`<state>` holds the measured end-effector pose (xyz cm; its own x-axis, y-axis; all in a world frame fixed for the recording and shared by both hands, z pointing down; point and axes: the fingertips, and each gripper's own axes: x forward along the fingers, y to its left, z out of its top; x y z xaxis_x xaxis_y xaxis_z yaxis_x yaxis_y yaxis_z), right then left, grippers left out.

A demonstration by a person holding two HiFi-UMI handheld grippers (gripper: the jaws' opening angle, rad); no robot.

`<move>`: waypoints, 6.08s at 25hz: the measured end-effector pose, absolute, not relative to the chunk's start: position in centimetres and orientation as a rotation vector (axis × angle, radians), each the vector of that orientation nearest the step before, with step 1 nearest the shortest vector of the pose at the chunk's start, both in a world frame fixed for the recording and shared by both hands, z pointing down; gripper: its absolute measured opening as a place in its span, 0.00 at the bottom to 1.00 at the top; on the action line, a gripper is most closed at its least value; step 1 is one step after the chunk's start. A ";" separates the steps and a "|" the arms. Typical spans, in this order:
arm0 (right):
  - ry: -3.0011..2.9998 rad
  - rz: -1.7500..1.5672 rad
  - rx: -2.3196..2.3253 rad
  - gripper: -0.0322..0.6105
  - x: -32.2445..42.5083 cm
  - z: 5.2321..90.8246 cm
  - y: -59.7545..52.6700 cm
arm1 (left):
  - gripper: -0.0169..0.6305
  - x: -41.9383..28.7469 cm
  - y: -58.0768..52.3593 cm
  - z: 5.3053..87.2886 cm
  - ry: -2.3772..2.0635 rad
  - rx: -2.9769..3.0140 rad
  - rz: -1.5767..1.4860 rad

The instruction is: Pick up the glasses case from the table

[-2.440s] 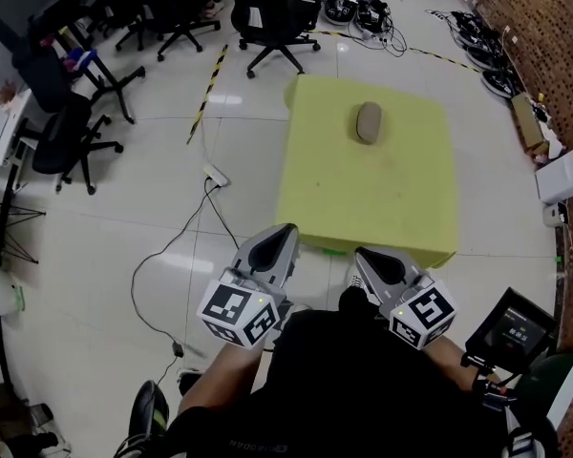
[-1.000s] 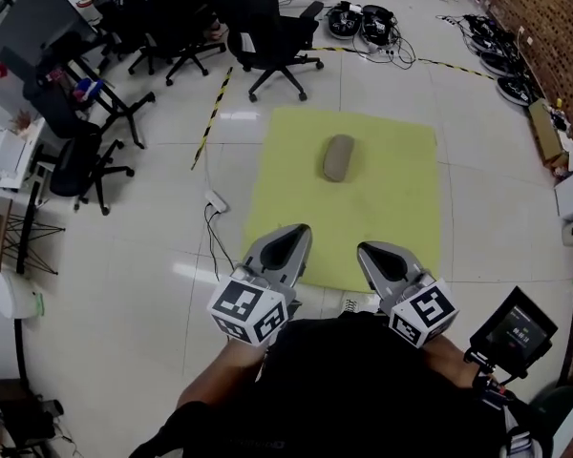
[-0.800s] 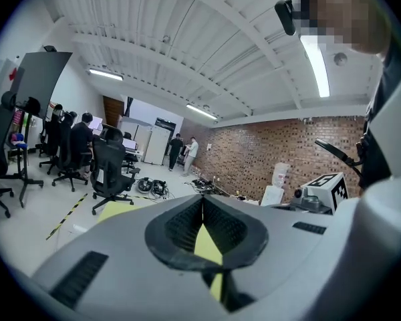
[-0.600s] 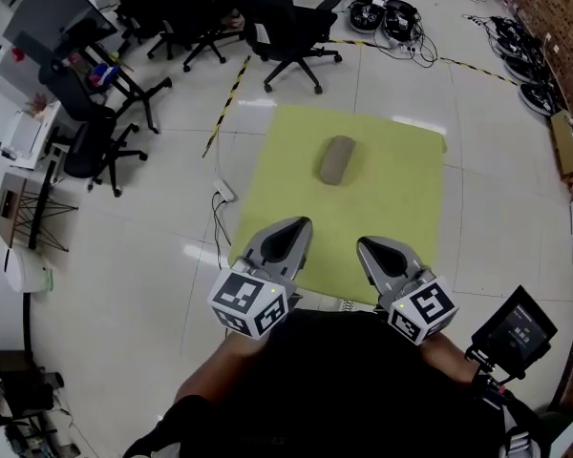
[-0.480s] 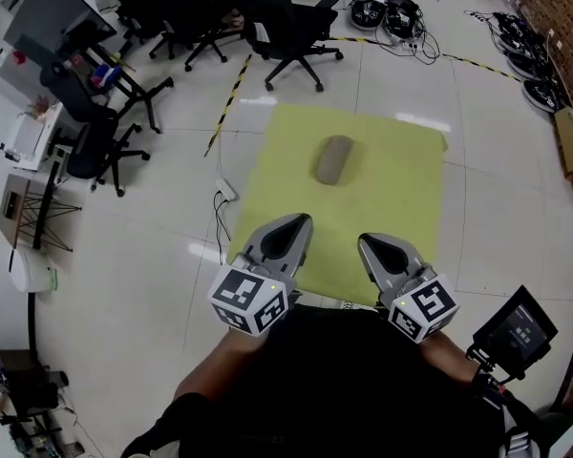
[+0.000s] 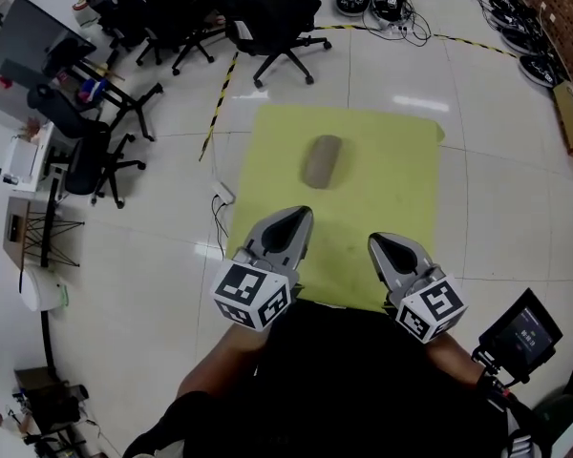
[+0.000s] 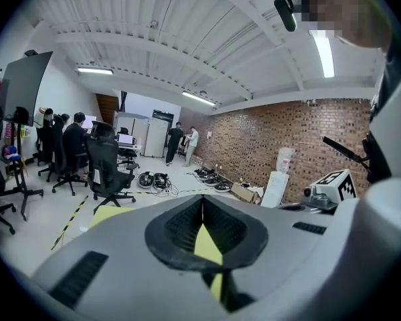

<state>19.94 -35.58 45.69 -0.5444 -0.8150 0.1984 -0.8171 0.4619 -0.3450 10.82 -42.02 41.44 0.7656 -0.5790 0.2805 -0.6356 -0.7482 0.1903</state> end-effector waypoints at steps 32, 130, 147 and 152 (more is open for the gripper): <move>-2.311 0.947 1.741 0.05 18.8 54.8 -39.9 | 0.51 14.2 -60.1 65.2 -0.827 2.485 0.873; -2.353 0.561 1.879 0.05 4.3 43.7 -37.5 | 0.70 -4.5 -43.9 40.1 -0.170 2.581 -0.101; -2.475 0.536 1.721 0.05 5.3 42.8 -35.3 | 0.70 -3.2 -40.8 39.4 -0.374 2.620 -0.096; -2.507 0.531 1.683 0.05 6.6 43.1 -32.7 | 0.70 -1.4 -37.9 38.8 -0.414 2.717 -0.045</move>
<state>6.63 -32.74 43.14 -0.3951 -0.8835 0.2516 -0.9097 0.3381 -0.2412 -1.42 -37.88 38.83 0.9559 -0.2924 0.0262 -0.2798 -0.8803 0.3831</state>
